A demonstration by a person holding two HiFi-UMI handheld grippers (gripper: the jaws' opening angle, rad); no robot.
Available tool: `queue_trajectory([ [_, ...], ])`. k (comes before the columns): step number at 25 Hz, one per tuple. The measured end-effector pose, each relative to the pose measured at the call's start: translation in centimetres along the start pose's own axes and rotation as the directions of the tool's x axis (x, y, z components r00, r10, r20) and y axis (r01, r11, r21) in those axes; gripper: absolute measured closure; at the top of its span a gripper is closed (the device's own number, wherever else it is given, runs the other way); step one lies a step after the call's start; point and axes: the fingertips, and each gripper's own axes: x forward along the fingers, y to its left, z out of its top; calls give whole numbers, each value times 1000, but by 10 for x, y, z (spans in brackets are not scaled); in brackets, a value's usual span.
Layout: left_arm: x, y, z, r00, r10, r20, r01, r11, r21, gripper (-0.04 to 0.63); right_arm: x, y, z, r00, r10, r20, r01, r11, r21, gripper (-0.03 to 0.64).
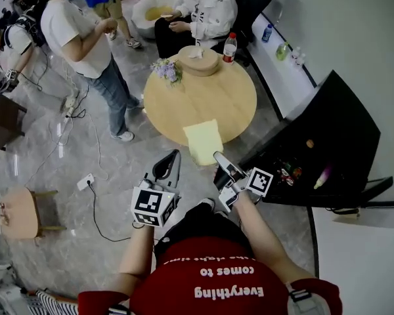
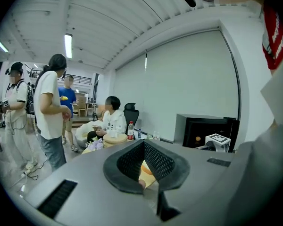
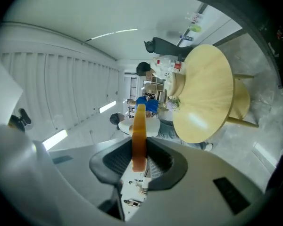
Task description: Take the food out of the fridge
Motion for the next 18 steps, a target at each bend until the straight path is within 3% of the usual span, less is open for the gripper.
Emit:
queue_trajectory([
  [8,-5,34,-25,997,71,-21,-71,997,-12,594,59,-97,8,977,-215,5,214,974,72,525],
  [14,-6,37,-33,997,79,-23,-79,997,3,594,68,-175,16,928,-369,50,355,917,183,525],
  [18,-13,44,-43,993,112,-39,-112,994,0,594,71,-210,22,896,-436,78,401,873,277,525],
])
